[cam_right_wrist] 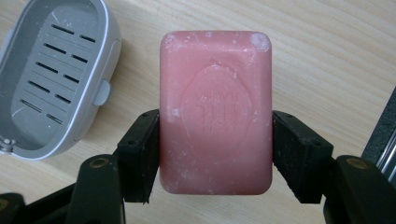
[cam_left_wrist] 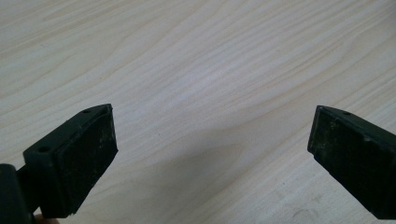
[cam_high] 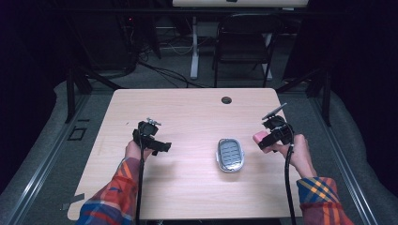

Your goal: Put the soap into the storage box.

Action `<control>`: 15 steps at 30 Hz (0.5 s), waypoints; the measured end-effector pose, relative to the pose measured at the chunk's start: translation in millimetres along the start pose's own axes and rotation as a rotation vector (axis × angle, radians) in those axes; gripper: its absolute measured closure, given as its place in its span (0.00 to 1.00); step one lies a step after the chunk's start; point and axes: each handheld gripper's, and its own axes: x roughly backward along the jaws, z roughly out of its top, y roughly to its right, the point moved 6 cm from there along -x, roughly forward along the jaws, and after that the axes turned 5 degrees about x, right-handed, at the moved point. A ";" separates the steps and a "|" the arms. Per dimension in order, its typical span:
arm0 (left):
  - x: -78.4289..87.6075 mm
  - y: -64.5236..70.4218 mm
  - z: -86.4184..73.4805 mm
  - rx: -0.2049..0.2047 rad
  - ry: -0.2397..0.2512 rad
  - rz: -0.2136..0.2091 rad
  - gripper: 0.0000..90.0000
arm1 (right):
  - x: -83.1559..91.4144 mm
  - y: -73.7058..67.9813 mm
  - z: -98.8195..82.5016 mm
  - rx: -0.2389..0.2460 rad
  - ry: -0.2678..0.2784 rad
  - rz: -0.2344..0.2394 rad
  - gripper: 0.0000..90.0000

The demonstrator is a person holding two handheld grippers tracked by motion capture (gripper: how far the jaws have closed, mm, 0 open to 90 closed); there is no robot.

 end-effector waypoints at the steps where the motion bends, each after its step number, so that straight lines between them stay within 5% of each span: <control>1: 0.0 -0.1 -0.1 -0.001 -0.002 0.000 0.01 | 0.6 -0.2 0.4 0.004 -0.005 0.004 0.41; 15: 0.0 -0.1 -0.4 0.000 -0.006 0.000 0.02 | 6.3 -9.5 6.1 0.022 0.001 0.023 0.41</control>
